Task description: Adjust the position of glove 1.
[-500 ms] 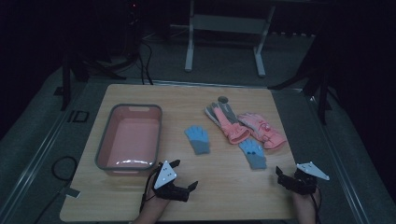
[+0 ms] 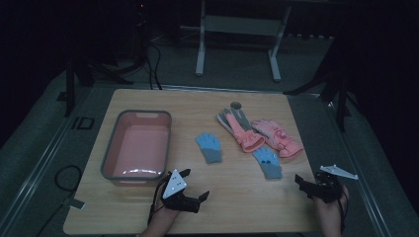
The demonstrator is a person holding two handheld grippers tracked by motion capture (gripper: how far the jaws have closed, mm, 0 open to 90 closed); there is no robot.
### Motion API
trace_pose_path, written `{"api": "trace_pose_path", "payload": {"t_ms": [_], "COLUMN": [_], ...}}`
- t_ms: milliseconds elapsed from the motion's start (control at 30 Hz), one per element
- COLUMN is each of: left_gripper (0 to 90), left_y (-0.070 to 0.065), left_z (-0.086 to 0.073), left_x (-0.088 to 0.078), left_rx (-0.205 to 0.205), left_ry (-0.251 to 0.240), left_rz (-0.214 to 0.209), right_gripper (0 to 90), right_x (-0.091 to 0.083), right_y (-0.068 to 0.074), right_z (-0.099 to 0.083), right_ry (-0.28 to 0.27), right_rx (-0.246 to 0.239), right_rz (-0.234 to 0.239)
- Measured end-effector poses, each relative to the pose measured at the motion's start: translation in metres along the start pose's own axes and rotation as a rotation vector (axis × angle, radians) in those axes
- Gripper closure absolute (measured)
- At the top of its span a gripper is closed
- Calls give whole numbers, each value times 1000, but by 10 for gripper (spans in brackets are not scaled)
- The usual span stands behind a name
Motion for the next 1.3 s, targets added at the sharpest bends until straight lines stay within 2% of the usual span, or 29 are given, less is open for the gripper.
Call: {"api": "trace_pose_path", "payload": {"t_ms": [67,100,133,267,367,633,733,1167,1267,1300], "left_gripper": [7,7,7,7,7,7,7,8,7,7], "left_y": [0,0,0,0,0,1,1,1,1,1], "left_z": [0,0,0,0,0,0,0,0,0,0], "left_x": [0,0,0,0,0,0,0,0,0,0], "left_rx": [-1,-1,0,-1,-3,-6,-4,-4,-4,-4], "left_ry": [-1,0,0,1,0,4,4,3,3,3], "left_rz": [-1,-1,-2,-3,-3,-6,-7,-8,-8,-8], "right_gripper": [162,144,113,113,113,115,137,177,177,180], "right_x": [-4,-5,-4,-3,-4,-5,-4,10,12,16], "right_y": [0,1,2,10,18,39,47,88,91,99], "right_z": [7,10,14,28,38,65,74,104,106,110], "right_ry": [-25,-29,-29,-43,-72,-107,-108,-111,-109,-105], "right_rx": [9,10,13,7,-18,-83,-110,-207,-212,-227], "right_rz": [-14,-18,-10,24,33,65,76,175,184,204]}}
Point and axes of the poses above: each handheld gripper's, and its own axes: x roughly forward along the jaws, z roughly out of its top, y roughly to its left, the point moved 3 cm from there along x, roughly forward along the jaws, and after that the axes turned 1 degree about z, right-handed, at the moved point
